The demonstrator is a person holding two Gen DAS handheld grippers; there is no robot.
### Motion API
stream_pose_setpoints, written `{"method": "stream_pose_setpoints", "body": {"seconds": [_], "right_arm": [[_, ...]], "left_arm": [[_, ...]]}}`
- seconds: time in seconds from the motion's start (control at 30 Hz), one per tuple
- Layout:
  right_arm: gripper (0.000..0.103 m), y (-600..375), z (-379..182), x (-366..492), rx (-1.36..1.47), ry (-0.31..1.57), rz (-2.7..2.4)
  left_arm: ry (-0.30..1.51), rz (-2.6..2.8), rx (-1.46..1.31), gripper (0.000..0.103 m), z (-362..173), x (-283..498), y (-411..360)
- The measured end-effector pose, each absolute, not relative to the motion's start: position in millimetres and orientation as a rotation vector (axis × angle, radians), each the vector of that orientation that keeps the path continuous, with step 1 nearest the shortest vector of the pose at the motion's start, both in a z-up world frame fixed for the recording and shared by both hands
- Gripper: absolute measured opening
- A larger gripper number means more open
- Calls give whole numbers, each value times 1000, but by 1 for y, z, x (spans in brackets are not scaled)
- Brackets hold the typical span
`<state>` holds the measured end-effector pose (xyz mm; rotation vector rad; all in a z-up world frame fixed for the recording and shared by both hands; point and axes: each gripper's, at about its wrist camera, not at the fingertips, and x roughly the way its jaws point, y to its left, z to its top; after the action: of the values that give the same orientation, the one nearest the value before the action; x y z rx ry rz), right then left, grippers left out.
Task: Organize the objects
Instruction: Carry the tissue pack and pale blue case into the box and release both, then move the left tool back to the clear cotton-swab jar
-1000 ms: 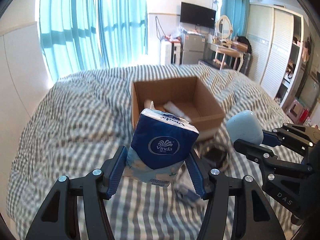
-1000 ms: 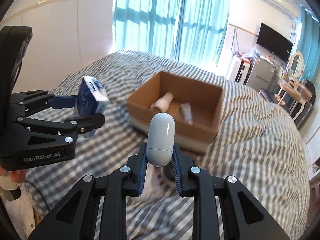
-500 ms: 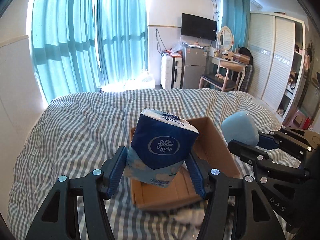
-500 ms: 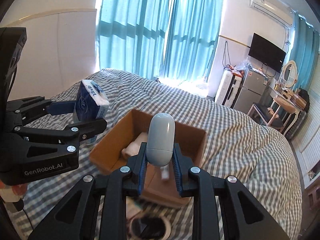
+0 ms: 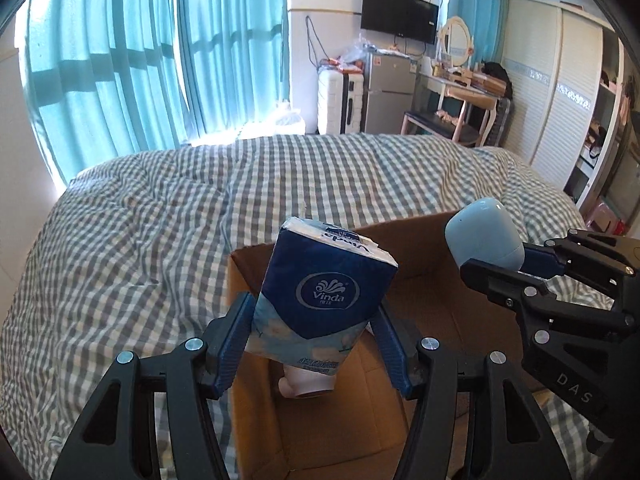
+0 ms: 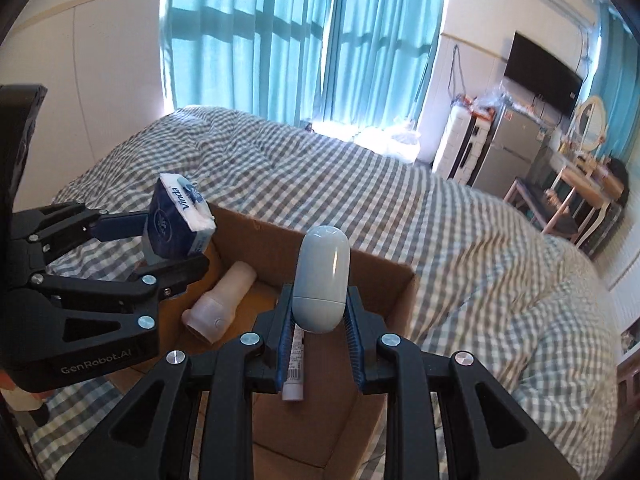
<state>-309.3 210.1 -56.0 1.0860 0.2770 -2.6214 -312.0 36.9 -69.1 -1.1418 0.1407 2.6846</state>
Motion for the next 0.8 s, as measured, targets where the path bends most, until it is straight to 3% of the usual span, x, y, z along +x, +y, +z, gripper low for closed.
{"method": "stream_pose_setpoints", "body": {"seconds": [0.23, 0.27, 0.3, 0.37, 0.4, 0.43, 0.57, 0.63, 0.8], "right_arm": [[24, 218, -70, -318, 1109, 212, -2596], [24, 219, -69, -316, 1110, 209, -2605], [24, 221, -66, -313, 1097, 211, -2620], [40, 223, -57, -304, 1062, 206, -2642], [51, 224, -50, -298, 1039, 196, -2655], [55, 225, -45, -292, 1020, 190, -2667], [56, 230, -15, -272, 954, 196, -2709], [65, 230, 2, -259, 917, 227, -2725], [69, 236, 36, -219, 829, 284, -2752]], "left_arm": [[170, 2660, -1135, 64, -85, -319, 43], [155, 2651, -1140, 67, -85, -319, 43], [142, 2646, -1143, 77, -83, -317, 43], [130, 2660, -1138, 93, -79, -313, 41], [127, 2673, -1125, 94, -74, -308, 40], [126, 2677, -1117, 94, -70, -306, 41], [140, 2694, -1092, 94, -46, -289, 37], [144, 2715, -1061, 96, -31, -278, 34], [218, 2808, -1103, 98, -1, -256, 30]]}}
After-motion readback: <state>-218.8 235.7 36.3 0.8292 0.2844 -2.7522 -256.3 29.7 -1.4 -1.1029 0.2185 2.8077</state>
